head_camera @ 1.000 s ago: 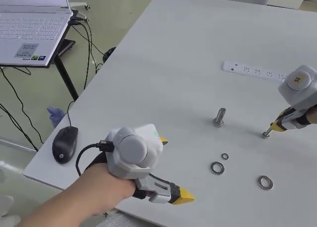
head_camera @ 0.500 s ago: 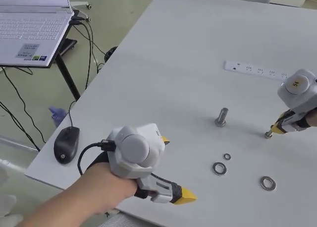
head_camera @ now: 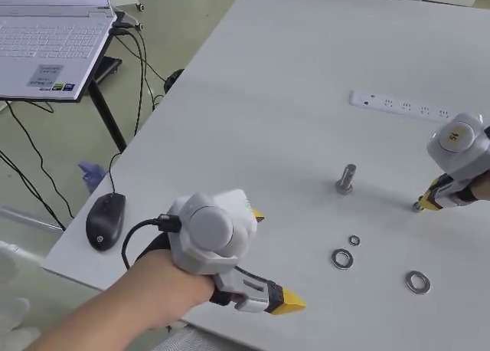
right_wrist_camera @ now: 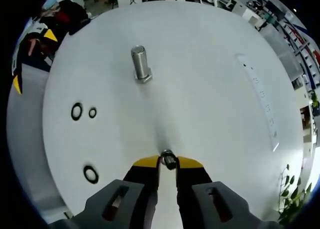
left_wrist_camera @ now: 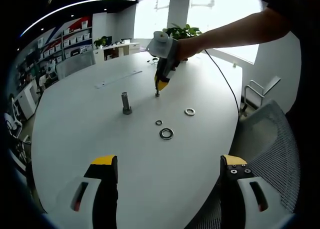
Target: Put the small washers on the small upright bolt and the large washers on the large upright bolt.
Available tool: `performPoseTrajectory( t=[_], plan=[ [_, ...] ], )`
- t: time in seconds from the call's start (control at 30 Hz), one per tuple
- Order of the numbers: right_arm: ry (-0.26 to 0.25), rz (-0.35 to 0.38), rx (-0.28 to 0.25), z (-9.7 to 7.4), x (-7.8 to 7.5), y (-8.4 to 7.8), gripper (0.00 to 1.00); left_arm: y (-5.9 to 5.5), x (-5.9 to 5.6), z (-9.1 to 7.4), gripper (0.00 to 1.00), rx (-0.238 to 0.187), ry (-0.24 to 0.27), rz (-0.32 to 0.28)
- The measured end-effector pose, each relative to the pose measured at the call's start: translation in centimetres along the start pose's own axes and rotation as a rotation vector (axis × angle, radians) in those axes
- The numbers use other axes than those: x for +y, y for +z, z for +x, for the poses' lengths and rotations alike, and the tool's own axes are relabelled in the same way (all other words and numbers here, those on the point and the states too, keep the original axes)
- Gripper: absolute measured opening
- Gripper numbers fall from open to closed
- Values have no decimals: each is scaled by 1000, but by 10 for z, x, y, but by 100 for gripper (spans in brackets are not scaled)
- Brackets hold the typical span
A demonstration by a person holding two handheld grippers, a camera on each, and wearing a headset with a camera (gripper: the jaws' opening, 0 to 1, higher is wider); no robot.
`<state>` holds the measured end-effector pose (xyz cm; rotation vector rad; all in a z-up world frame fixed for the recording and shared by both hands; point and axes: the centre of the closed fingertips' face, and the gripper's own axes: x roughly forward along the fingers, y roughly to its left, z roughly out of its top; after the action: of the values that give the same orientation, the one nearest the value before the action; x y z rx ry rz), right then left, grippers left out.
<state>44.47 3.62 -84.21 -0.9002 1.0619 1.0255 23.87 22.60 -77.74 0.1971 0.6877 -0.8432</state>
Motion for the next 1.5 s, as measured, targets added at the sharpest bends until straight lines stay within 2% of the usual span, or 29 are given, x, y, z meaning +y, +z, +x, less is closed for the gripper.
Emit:
performPoseTrajectory(
  t=[0.73, 1.27, 1.5],
  plan=[
    [15, -5, 26, 16, 1, -5, 13, -4, 2, 0, 84, 8, 2, -8],
    [13, -9, 25, 16, 0, -5, 14, -5, 1, -1, 84, 10, 5, -7],
    [10, 10, 14, 13, -2, -5, 20, -5, 0, -2, 84, 10, 5, -6]
  ],
)
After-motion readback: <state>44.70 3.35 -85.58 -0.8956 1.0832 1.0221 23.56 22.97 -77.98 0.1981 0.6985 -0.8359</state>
